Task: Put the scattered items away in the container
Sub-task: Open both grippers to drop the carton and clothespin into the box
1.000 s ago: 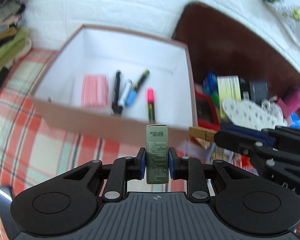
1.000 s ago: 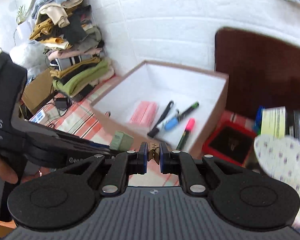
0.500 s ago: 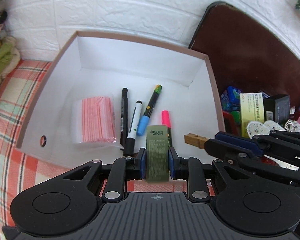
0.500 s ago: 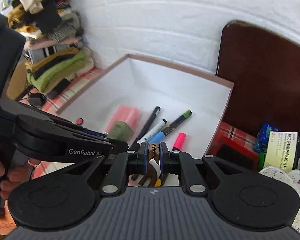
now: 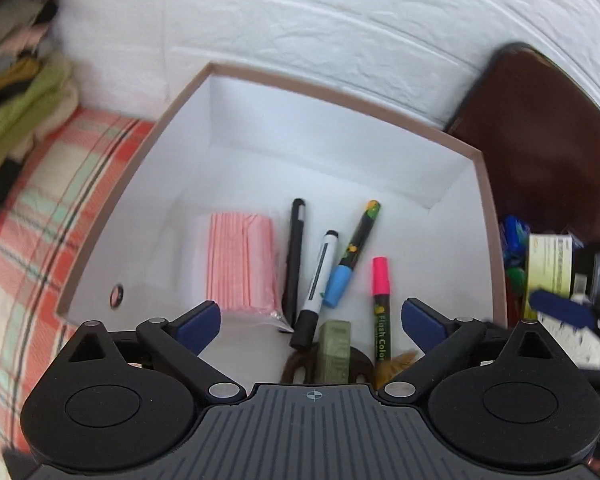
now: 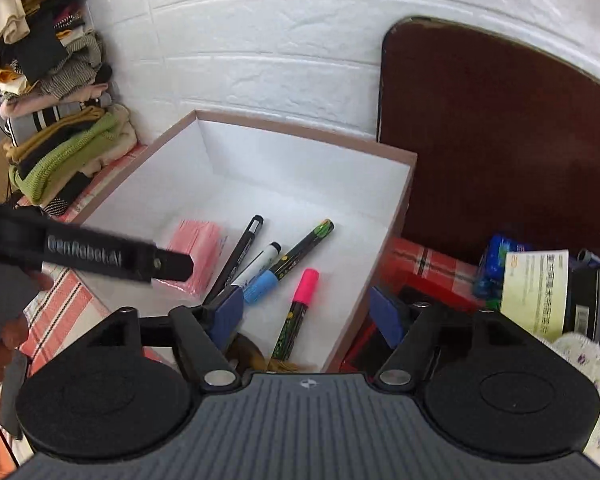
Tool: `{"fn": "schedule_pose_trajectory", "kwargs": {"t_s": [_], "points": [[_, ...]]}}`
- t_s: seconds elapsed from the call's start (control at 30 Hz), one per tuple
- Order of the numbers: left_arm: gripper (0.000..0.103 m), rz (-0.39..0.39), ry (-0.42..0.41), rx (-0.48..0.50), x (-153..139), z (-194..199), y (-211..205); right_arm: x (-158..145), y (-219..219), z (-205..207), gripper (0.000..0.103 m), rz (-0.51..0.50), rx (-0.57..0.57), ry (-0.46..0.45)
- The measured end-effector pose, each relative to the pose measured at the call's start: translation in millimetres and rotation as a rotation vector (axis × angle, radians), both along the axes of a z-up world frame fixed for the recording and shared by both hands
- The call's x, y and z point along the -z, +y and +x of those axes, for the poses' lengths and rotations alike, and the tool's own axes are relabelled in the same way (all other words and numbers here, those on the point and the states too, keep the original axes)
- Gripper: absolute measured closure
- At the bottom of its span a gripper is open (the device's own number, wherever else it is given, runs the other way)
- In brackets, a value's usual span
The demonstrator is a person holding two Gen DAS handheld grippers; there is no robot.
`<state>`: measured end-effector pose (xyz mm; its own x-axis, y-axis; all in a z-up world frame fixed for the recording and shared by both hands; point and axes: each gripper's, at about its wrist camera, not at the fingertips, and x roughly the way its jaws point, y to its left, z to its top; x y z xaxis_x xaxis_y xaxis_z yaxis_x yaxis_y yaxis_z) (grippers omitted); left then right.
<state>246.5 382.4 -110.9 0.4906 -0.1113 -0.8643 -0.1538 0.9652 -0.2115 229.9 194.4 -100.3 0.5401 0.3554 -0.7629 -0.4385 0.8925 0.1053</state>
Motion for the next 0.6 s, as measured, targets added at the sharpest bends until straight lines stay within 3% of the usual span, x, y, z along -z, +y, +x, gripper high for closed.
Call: {"fn": "schedule_pose_trajectory", "kwargs": {"t_s": [0.03,0.2,0.6], "points": [[0.0,0.011,-0.005,-0.004,0,-1,0,0,-1,-1,0.016,0.007,0.006,0.003],[0.0,0.062,-0.012,0.007,-2,-7,-7,-1,-4,-8,0.004,0.034,0.012,0.017],[0.0,0.111,-0.072,-0.004,-29,-34,-11,-14,-13,-30,0.002,0.061,0.048,0.014]]}}
